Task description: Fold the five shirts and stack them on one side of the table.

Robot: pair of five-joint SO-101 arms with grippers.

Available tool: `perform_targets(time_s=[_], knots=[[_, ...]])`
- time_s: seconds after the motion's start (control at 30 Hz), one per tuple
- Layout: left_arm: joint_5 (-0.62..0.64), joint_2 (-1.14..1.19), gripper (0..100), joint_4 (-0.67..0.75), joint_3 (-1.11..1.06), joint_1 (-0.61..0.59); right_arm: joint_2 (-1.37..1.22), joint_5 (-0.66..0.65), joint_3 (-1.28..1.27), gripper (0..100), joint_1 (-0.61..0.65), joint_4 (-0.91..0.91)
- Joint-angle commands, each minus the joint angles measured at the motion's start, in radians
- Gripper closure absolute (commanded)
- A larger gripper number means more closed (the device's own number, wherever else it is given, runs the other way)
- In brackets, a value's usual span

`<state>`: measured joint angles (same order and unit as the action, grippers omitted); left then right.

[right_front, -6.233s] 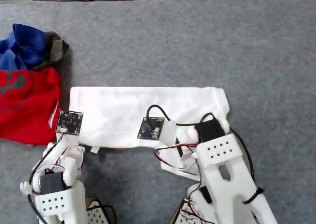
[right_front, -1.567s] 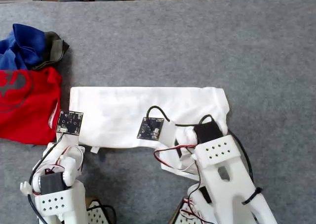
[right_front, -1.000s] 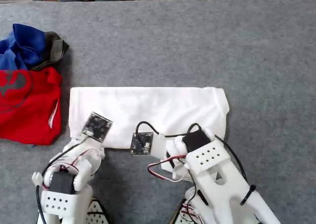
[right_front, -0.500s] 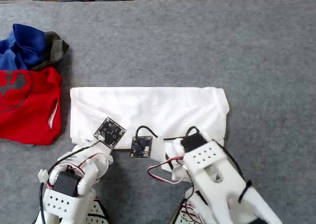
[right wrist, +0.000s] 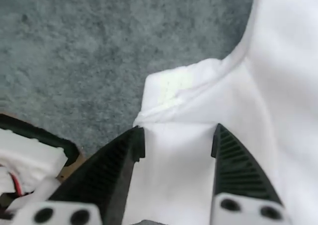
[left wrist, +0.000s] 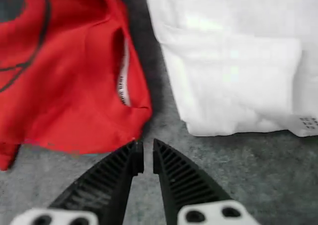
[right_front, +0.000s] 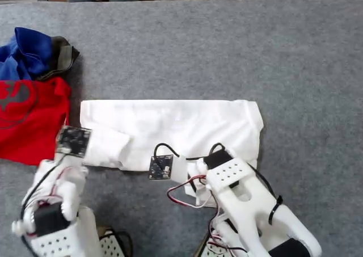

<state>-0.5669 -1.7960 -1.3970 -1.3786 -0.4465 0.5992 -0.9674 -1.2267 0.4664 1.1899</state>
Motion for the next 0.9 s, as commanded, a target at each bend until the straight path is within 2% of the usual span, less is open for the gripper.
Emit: perform_targets(time_s=[0.0, 0.1, 0.3, 0.43, 0.6, 0.73, 0.87], knots=[[-0.020, 0.015, 93, -0.049, 0.139, -0.114, 0.016, -0.003, 0.085, 76.6, 0.006, 0.086], [0.000, 0.072, 93, -0.029, 0.162, -0.180, 0.067, -0.006, 0.137, 76.5, 0.009, 0.153], [0.199, 0.417, 90, 0.051, 0.315, -0.243, 0.125, -0.008, 0.147, 76.4, 0.011, 0.235], [0.336, 0.727, 89, 0.051, 0.475, -0.242, 0.124, -0.003, 0.051, 74.4, 0.012, 0.141], [0.416, 1.013, 89, 0.051, 0.611, -0.249, 0.094, -0.005, 0.019, 73.3, 0.037, 0.069], [0.442, 1.112, 89, 0.051, 0.676, -0.251, -0.042, -0.002, -0.047, 73.3, 0.061, -0.086], [0.445, 1.119, 89, 0.057, 0.693, -0.251, -0.196, -0.003, 0.031, 73.3, 0.055, -0.077]])
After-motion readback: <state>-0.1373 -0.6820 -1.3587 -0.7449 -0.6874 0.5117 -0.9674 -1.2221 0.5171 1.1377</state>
